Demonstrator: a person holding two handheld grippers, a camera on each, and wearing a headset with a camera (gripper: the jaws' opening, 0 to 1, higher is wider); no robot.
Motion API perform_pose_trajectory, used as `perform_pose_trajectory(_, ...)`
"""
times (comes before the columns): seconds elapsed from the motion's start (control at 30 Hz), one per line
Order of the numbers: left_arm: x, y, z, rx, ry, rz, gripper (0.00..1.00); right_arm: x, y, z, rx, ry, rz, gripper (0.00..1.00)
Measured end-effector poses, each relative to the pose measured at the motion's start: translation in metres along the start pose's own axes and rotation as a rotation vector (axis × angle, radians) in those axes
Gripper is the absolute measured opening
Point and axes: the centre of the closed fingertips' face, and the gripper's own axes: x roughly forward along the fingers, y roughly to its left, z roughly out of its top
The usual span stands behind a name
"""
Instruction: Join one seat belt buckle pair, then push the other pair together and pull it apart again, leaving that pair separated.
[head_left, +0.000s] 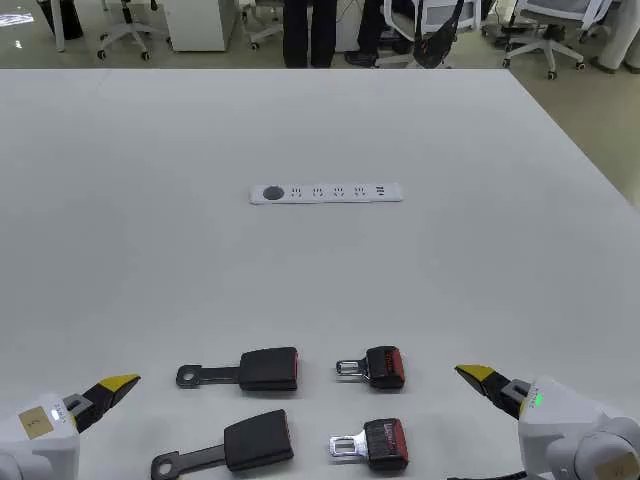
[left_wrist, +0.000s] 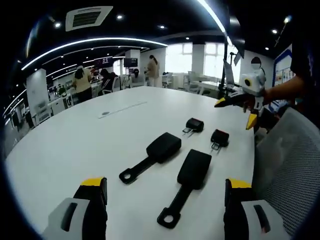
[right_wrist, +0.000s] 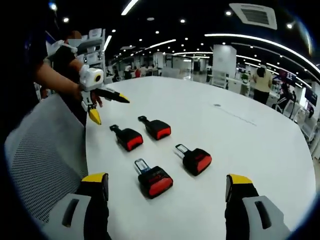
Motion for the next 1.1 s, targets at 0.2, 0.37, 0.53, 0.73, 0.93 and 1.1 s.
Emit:
perform_pose_trajectory(0.2, -0.0004, 0.0001, -0.0005, 0.002, 0.000, -0.001, 1.00, -0.0007, 0.0008, 0.0010, -0.004, -0.002, -0.001, 0.99)
perform_pose_trajectory(0.37, -0.0008, -0.0002, -0.0007, 0.004, 0.001, -0.001, 1.00, -0.0010, 0.0016, 0.0009, -0.007, 0.001, 0.000, 0.99)
perform_pose_trajectory(0.53, -0.0017, 0.0003, -0.0011, 0.002, -0.003, 0.001, 1.00, -0.0014, 0.0023, 0.0013, -0.012, 0.002, 0.002, 0.99)
perform_pose_trajectory(0.73, -0.0024, -0.0015, -0.0011, 0.003, -0.001, 0.000, 1.00, -0.0022, 0.0026, 0.0012, -0.015, 0.003, 0.003, 0.99)
perform_pose_trajectory(0.93, -0.0030, -0.0004, -0.0013, 0.004, -0.005, 0.001, 1.00, -0.0037, 0.0026, 0.0019, -0.021, 0.005, 0.002, 0.99)
perform_pose_trajectory(1.1, -0.0036, 0.0023, -0.0033, 0.005, -0.006, 0.001, 1.00, -0.0045, 0.0015, 0.0026, -0.024, 0.003, 0.000, 0.99)
